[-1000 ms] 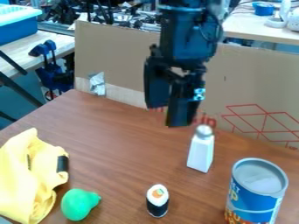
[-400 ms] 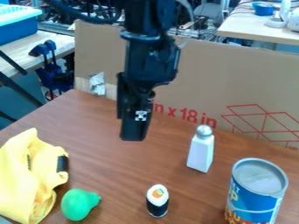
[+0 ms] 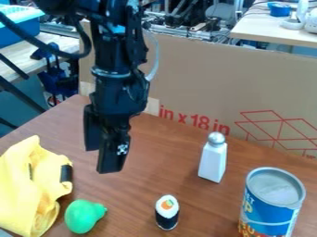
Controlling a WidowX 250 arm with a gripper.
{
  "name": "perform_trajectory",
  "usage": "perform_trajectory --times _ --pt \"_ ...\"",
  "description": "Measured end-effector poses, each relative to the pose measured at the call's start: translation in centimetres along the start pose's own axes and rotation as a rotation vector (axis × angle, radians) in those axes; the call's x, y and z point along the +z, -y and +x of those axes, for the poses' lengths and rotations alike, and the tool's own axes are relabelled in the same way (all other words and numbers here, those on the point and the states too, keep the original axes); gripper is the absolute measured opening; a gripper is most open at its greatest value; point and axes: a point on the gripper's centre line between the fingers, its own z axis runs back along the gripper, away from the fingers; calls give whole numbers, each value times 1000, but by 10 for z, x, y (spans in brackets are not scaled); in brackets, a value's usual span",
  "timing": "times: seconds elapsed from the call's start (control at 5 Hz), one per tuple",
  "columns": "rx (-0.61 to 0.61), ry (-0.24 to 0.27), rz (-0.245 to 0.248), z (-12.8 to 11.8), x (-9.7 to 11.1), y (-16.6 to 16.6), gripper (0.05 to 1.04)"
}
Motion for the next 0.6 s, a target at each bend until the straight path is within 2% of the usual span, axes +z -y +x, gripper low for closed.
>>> perform_trajectory --times 0.2,0.4,0.6 --pt "121 25 11 -5 -1 -4 1005" --pt "147 54 -7 -8 -1 -9 1005" --pt "142 20 0 -14 -9 -8 1005"
